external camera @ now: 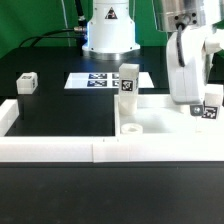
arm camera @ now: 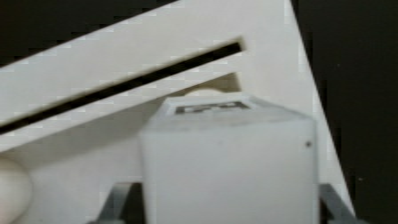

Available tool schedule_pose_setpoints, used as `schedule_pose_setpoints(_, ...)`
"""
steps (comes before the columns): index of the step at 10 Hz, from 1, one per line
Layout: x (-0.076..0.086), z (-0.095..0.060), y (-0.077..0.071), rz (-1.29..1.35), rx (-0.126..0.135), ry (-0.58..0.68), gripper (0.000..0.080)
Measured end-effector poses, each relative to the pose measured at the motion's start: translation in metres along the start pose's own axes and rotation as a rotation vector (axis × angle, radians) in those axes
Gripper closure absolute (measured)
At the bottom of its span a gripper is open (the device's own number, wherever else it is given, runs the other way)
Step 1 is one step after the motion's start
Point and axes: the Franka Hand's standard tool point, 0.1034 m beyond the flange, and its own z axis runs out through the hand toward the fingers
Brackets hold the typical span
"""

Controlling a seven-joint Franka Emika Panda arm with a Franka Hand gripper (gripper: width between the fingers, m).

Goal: Assemble square table

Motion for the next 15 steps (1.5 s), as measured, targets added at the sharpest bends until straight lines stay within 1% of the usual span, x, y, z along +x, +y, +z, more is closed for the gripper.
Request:
schedule_pose_setpoints(1,-0.003,0.000,0.002,0.105,-0.001,0.004,0.0509)
schedule_pose_setpoints(2,-0.003,0.000,0.002,0.061,-0.001,0.006,0.0509)
schedule_pose_setpoints(3,-0.002,0.001,0.002,0.053,-0.002,0.007,0.0341)
schedule_pose_setpoints(4,-0.003,0.001,0.003,0.043,0.000,0.008,0.0341)
schedule_pose_setpoints(5,-0.009,0.001,0.001,-0.087,0.024,0.020,0.0218)
schedule_pose_setpoints(6,-0.017,0.000,0.000,-0.266,0.048,0.029,0.0171)
schedule_pose_setpoints(7,-0.022,0.000,0.004,-0.377,0.048,0.040,0.0171)
schedule_pose_setpoints(9,-0.020,0.001,0.002,-0.479,0.046,0.044,0.0151)
schedule_pose_setpoints(10,-0.020,0.000,0.002,-0.589,0.046,0.051,0.0151)
schedule_pose_setpoints(11,-0.023,0.001,0.002,-0.780,0.048,0.057,0.0150)
schedule_pose_setpoints(12,-0.025,0.002,0.004,-0.927,0.042,0.059,0.0150)
schedule_pose_setpoints(13,-0.012,0.012,0.008,-1.137,0.037,0.078,0.0150)
schedule_pose_setpoints(14,-0.009,0.014,0.009,-1.229,0.025,0.092,0.0150)
schedule_pose_setpoints(15,-0.012,0.013,0.007,-1.264,0.040,0.107,0.0150)
